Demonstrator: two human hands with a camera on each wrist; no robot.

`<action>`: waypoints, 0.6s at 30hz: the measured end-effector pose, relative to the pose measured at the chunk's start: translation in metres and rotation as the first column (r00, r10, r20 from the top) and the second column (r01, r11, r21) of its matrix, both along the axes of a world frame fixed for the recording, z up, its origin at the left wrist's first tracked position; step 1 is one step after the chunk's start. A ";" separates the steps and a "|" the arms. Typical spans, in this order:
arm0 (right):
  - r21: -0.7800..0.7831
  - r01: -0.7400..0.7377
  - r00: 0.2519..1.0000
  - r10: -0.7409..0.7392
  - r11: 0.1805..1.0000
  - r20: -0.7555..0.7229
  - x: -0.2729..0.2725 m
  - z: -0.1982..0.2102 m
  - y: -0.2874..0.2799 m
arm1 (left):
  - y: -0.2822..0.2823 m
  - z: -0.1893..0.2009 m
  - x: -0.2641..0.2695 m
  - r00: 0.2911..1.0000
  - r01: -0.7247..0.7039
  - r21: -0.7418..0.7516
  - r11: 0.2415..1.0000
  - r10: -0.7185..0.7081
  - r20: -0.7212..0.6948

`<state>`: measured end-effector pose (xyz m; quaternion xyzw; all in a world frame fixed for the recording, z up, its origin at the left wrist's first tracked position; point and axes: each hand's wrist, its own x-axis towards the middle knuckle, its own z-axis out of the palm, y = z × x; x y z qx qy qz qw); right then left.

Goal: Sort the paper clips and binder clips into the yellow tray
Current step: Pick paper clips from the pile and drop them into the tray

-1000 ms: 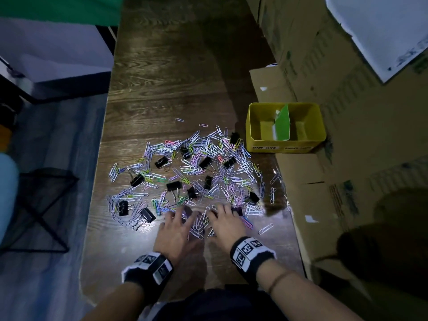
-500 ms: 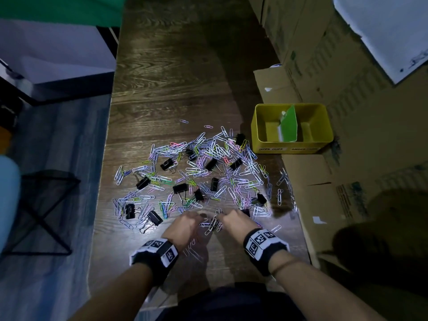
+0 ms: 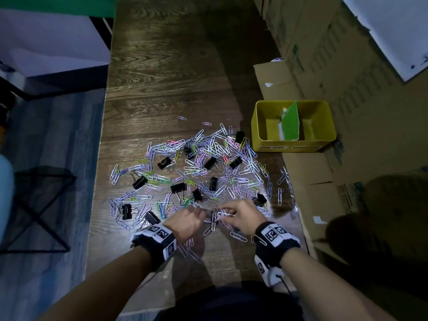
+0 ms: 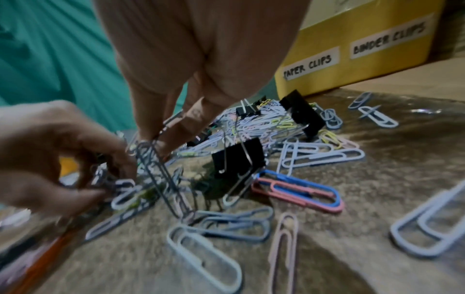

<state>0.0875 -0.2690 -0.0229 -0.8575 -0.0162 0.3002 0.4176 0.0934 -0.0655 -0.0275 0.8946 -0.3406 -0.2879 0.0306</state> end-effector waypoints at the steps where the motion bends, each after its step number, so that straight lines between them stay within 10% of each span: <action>1: 0.045 0.035 0.999 -0.035 0.998 -0.006 0.002 0.004 -0.003 | 0.001 -0.002 0.002 1.000 -0.016 -0.004 1.000 0.016 -0.008; 9: 0.345 0.368 0.917 -0.398 0.864 0.019 0.025 0.044 -0.032 | 0.000 0.018 0.044 0.946 -0.297 -0.217 0.930 0.256 -0.200; 14: 0.563 0.520 0.778 -0.628 0.643 -0.001 0.049 0.084 -0.058 | -0.027 0.068 0.101 0.746 -0.617 -0.381 0.689 0.358 -0.561; 18: 0.709 0.499 0.660 -0.749 0.499 0.063 0.073 0.113 -0.080 | -0.076 0.108 0.162 0.754 -0.642 -0.573 0.509 0.286 -0.591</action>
